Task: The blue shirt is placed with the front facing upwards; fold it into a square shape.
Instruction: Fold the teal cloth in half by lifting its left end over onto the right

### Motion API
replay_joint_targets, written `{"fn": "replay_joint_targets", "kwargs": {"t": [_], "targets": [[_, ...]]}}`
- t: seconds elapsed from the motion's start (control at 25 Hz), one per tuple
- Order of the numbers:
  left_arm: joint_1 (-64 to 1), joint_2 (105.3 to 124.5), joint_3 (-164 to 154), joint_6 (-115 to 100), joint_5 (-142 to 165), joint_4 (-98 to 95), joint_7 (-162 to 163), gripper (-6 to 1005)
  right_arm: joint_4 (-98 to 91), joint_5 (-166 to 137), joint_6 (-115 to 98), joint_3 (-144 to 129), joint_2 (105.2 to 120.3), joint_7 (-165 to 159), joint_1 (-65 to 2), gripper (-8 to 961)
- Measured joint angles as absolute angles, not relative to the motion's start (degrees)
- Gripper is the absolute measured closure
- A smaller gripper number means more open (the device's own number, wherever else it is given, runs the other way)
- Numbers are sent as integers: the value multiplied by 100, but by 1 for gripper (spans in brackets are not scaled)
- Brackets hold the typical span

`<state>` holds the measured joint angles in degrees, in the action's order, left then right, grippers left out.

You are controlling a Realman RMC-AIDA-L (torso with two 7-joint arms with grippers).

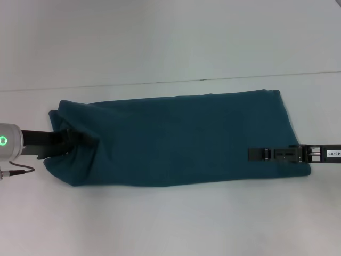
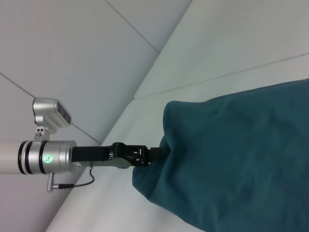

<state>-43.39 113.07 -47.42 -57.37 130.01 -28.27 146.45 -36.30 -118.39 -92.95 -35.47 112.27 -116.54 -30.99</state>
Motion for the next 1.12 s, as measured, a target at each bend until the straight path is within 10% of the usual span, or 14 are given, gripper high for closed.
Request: {"fn": "replay_joint_targets", "kwargs": {"t": [0.76,1.12], "targets": [[-4260,11121,-3835,-6514,12731,-2740,14062,908,-3630,-11839,-9321,-3546,11223,-11657,-3101,149],[-3812,10926,-2627,-7346,12715,-2753,13681,910,-3630,-11839,-9298,-3525,11223,-11658,-3085,149]]}}
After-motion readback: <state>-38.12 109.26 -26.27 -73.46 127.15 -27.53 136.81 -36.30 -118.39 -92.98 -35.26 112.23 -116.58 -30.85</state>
